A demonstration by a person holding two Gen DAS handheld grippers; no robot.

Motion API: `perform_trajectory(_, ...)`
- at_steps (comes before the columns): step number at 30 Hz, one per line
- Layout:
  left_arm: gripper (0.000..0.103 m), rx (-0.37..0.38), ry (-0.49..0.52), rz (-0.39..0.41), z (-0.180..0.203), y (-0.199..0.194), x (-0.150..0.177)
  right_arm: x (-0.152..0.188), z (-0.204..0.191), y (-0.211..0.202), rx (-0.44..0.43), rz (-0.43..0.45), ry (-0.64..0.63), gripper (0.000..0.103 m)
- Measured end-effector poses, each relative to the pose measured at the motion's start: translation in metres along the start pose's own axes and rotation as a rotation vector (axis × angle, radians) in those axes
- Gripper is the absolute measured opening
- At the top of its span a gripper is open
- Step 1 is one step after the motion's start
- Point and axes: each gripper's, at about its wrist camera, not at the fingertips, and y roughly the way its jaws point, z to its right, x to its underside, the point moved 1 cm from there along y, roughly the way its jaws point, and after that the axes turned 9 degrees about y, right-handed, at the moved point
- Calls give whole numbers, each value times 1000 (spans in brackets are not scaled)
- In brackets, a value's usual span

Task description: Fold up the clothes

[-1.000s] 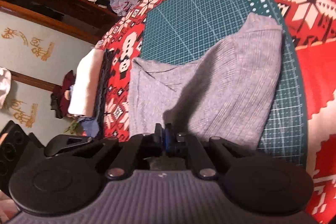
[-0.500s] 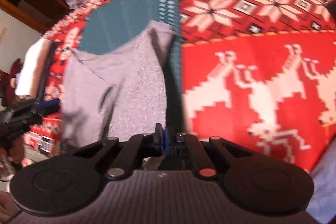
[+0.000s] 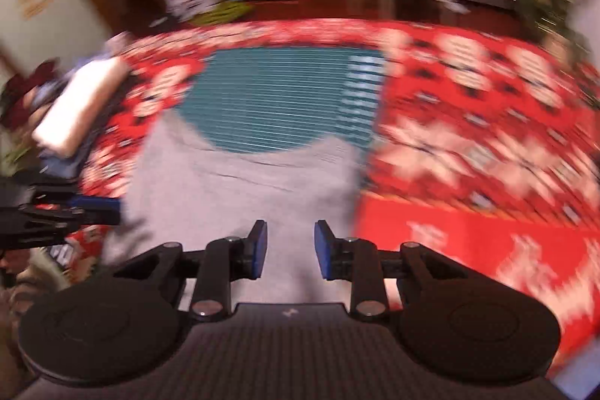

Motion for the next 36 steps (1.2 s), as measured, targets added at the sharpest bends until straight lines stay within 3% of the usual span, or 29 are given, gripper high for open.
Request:
perform_trajectory(9,9,-37,8,8,-8,-10,3,-11,-48,51,-78,-79,-206,30)
perform_trajectory(11,9,-40,-3,6,-11,-9,4,-13,-58,63,-95,-96,-252,22)
perform_trajectory(12,9,-42,-9,5,-12,-9,4,-14,-64,68,-103,-105,-275,6)
perform_trajectory(13,9,-44,-13,4,-13,-8,4,-16,-69,74,-112,-114,-298,3)
perform_trajectory(17,9,-31,-11,-3,-10,-6,4,-21,-69,70,-96,-74,-297,2)
perform_trajectory(24,9,61,27,-49,12,4,8,-31,-64,58,-57,12,-273,2)
perform_trajectory(36,11,67,108,-134,25,15,29,-28,-59,86,-18,-3,-261,3)
